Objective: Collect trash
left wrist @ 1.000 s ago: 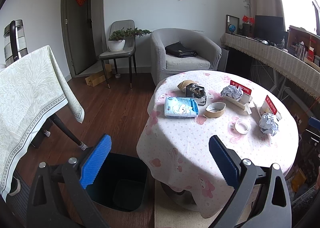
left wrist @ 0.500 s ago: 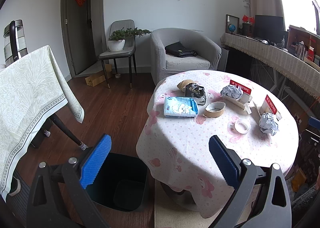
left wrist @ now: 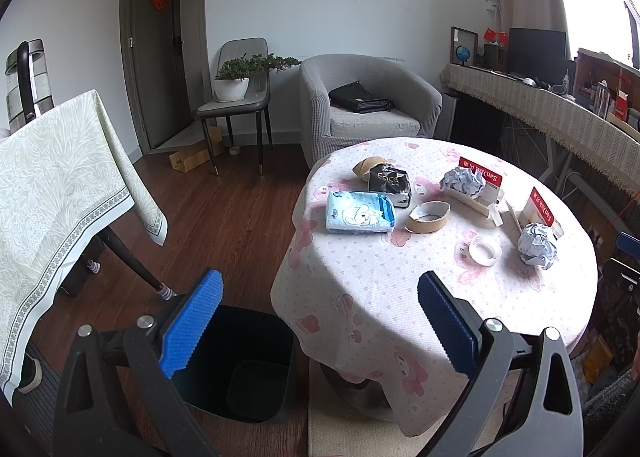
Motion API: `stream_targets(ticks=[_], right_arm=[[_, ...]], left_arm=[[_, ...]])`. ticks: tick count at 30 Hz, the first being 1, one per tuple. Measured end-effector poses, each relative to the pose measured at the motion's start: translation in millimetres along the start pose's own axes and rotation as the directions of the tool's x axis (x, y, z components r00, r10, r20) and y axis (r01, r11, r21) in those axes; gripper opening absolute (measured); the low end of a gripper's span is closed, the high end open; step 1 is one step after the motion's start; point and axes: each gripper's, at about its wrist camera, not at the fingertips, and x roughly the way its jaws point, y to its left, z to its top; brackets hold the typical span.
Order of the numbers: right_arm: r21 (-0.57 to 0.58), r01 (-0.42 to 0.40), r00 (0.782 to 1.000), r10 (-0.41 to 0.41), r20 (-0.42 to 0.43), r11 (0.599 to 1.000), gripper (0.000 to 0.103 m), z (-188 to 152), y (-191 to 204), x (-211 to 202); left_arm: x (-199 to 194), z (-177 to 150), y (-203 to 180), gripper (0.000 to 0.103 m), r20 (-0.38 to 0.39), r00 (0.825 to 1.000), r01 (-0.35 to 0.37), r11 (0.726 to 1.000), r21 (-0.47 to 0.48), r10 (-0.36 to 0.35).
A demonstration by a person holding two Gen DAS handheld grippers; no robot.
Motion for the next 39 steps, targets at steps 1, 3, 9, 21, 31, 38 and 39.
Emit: stream_targets(ticks=[1,3,9,21,31,38,39], right_arm=[[0.001,0.000,1.000,0.000,-0.001,1.000,0.100,1,0,0],[0.001,0.000,1.000,0.000,-0.002,1.000,0.100,0,0,0],[-0.002,-0.002,1.000,0.002,-0.003,1.000,0.100,-1,1,1],[-0.022,-0.002,1.000,0.001,-0.007,1.000,0.100,-1,7,1],[-0.010,-0.018,1.000,0.018,-0.016,1.000,0.100,2,7,2],[-0.003,-0.021,0.999,0.021,-0.029,1.000,0.100,0,6,5],[-0.002,-0.020,0.999,0.020,-0.030,1.000,0.100,-1,6,6]], left_arm=[[0,0,0,0.100,-0.001,1.000,0.004,1.000,0.001,-0.004],[1,0,0,0.100,-0.003,1.000,0.009,1.000,0.002,-0.009],[3,-1,-3,0.100,-0.008,1.000,0.003,1.000,0.016,-0.002],[3,0,-4,0.099,0.004,1.000,0.020,1.000,0.007,-0.020],[4,-2,-24,0.099,0.013,0.998,0.058,0.995,0.083,-0.059],[10,-2,-31,0.099,-0.006,0.997,0.076,0.995,0.070,-0.075],[12,-2,-32,0.099,-0.012,0.997,0.078,0.995,0.064,-0.077]])
